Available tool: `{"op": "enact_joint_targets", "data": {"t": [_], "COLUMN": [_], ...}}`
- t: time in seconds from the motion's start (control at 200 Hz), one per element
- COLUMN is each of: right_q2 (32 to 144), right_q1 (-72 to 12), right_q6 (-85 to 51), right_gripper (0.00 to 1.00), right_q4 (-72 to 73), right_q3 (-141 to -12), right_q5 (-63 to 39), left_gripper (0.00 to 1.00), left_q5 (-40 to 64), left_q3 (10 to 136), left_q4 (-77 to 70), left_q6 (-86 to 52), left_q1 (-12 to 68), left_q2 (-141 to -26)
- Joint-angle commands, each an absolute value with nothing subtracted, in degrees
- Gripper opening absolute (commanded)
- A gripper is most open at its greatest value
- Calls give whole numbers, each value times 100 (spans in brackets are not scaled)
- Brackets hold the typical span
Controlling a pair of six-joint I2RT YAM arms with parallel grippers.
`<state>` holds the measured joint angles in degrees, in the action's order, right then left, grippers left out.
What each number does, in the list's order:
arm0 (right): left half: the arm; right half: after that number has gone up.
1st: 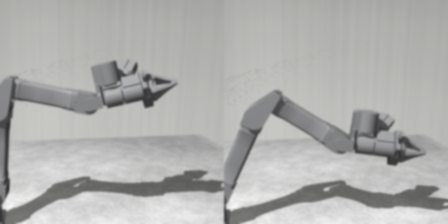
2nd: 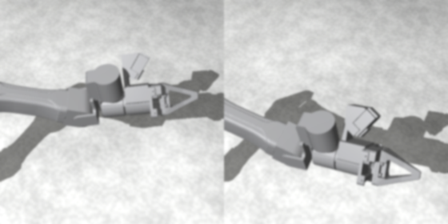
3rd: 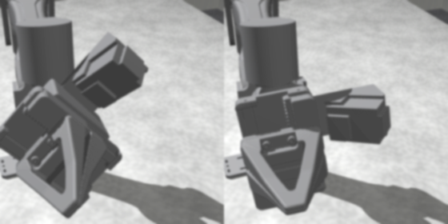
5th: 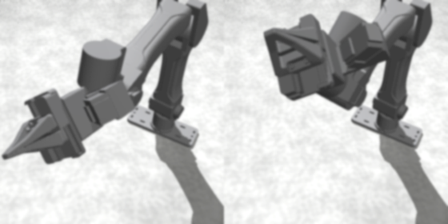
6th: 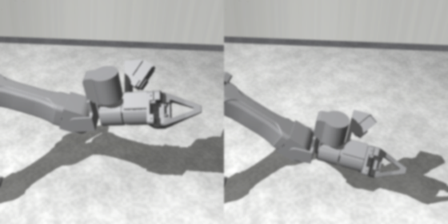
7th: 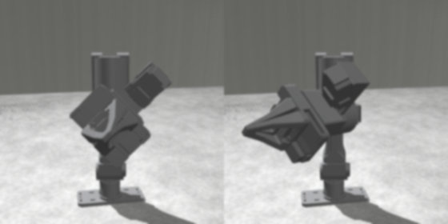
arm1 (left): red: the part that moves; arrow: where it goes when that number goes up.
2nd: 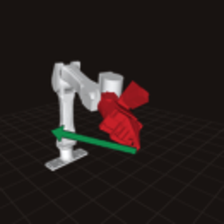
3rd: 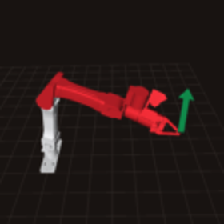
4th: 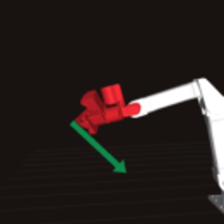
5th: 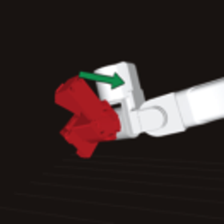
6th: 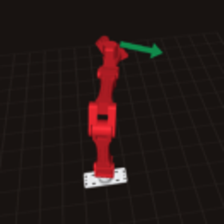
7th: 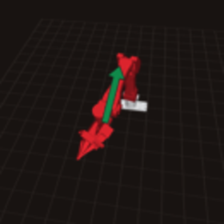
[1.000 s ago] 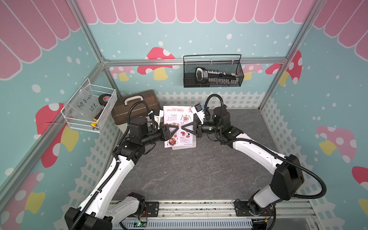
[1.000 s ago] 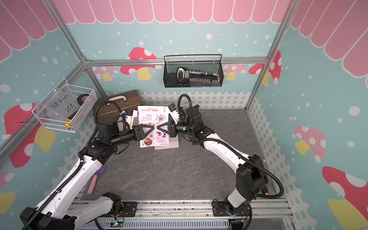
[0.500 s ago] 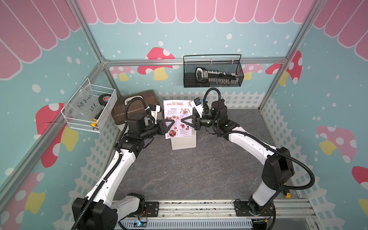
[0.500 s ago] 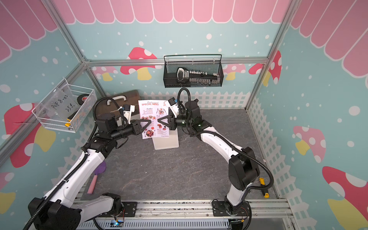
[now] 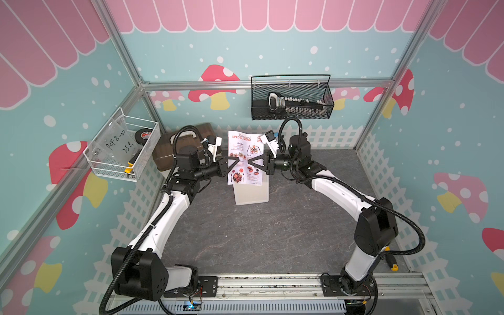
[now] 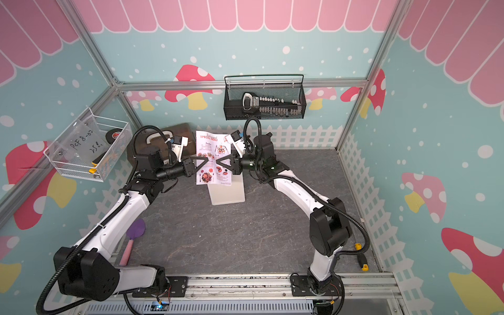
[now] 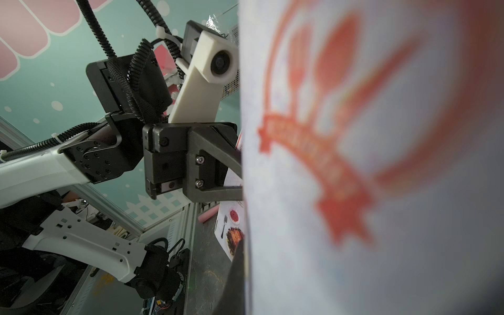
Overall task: Insert the menus into the narrow rack
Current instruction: Pick up the menu from the center of the board.
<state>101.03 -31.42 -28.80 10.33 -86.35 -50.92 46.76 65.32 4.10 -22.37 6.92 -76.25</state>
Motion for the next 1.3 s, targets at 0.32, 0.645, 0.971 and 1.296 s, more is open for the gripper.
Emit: {"op": "enact_joint_targets", "data": {"t": [0.32, 0.645, 0.971, 1.296], "right_q2": [10351, 10693, 11191, 11754], "right_q1": [-2969, -2917, -2881, -2867], "right_q6": [-3158, -3295, -3334, -3340], "right_gripper": [16, 27, 17, 17], "right_q4": [1526, 1549, 1576, 1617], "right_q3": [-8893, -9317, -9809, -10348], "right_q5": [-5218, -5262, -5325, -5325], "left_gripper": [0, 0, 1, 3], "left_q5": [5262, 5455, 5708, 6089], "left_q3": [6862, 7089, 7771, 8022], "left_q4": [19, -244, -83, -782], "left_q6": [-1900, -1859, -1567, -1909], "left_q1": [532, 430, 321, 190], "left_q2": [-7840, -8037, -8758, -9251]}}
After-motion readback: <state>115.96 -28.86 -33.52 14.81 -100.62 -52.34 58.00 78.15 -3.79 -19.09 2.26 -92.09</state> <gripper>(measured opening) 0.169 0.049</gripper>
